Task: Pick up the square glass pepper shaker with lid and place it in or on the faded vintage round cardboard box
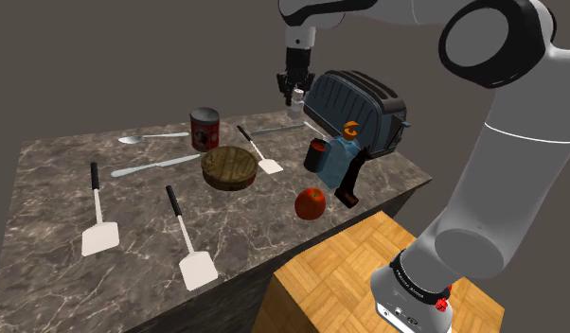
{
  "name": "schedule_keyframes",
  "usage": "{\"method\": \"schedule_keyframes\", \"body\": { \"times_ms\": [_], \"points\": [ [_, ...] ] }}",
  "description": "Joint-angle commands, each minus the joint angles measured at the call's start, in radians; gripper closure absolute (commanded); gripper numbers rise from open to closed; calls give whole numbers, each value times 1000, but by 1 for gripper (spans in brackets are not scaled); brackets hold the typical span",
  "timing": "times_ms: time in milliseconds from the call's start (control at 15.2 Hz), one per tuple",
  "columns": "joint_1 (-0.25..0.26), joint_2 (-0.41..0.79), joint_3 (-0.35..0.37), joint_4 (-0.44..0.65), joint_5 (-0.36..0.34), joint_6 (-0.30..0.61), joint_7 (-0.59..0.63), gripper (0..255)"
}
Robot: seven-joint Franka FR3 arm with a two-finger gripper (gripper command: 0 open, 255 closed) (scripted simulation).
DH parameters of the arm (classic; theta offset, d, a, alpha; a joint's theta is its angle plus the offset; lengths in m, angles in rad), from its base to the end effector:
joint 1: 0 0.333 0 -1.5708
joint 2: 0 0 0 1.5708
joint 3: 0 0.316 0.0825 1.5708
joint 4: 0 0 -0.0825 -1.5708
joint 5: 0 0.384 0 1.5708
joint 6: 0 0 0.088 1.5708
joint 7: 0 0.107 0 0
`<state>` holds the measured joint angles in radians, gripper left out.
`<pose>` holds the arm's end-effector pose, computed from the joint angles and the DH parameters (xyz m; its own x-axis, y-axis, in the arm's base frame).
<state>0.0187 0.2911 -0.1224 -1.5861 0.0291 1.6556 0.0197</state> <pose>0.6205 -0.0543 0.4523 0.9680 -0.1257 -0.2174 -0.1262 -0.9919 0.0116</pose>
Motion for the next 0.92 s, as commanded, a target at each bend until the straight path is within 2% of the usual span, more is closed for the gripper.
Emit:
{"method": "schedule_keyframes", "body": {
  "times_ms": [0, 396, 858],
  "points": [
    [26, -17, 15, -19, 3, 2, 40, 255],
    [106, -43, 66, -48, 16, 8, 168, 255],
    [198, -32, 127, -26, 33, 4, 318, 255]
  ]
}}
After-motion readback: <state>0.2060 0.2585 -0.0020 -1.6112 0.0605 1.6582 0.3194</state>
